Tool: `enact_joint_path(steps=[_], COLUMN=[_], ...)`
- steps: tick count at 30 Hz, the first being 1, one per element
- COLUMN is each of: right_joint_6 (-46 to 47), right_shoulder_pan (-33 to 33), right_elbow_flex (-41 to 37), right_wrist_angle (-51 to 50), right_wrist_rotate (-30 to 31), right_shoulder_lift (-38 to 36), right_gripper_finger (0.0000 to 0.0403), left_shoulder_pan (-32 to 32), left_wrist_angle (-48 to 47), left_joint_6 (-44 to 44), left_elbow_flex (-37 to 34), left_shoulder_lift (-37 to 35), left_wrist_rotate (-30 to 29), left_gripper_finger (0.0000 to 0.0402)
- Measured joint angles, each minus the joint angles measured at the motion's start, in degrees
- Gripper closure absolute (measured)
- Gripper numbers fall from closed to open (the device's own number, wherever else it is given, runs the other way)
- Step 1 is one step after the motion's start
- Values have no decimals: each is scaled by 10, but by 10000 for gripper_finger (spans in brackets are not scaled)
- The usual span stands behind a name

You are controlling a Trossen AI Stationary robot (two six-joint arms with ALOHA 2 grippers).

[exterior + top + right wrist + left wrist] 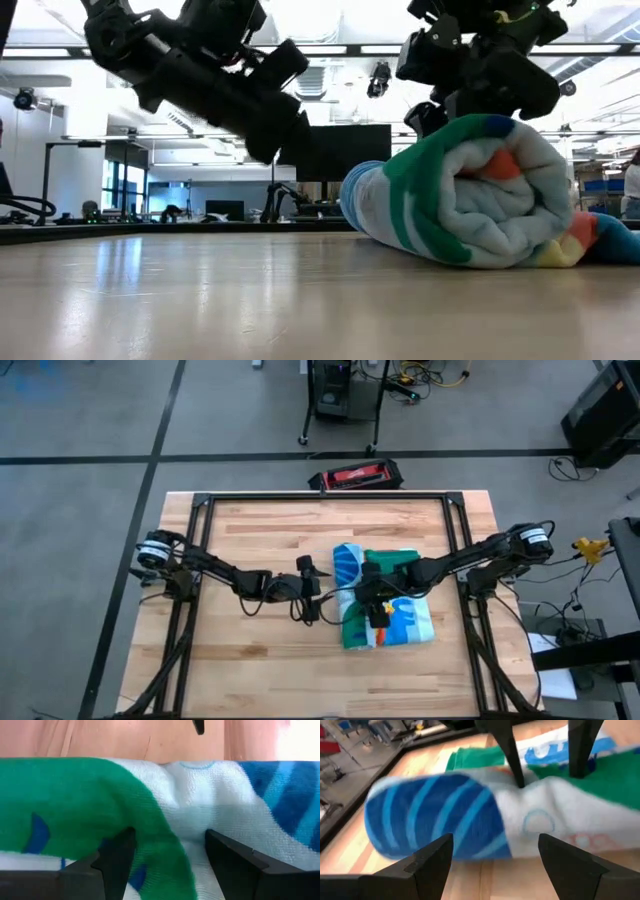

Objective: Roll towel
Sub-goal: Roll the multi-color dinosaur print towel

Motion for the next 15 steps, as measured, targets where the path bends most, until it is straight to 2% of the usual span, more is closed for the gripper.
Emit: enact_joint_path(steps=[4,15], right_joint_6=[15,32], right_shoulder_pan=[4,21], right_elbow_flex=[-3,-12], right_wrist_angle=[-25,-37], right_wrist_rotate=[15,24], right_shoulder_lift=[-5,-8], right_gripper_finger=[178,178], left_shoulder_pan=[17,63], left_wrist_angle=[8,4], left_joint_6=[22,83], left_elbow_flex=[37,163], left_shoulder_lift=[18,130], left_wrist_rotate=[49,116], left_gripper_finger=[125,125])
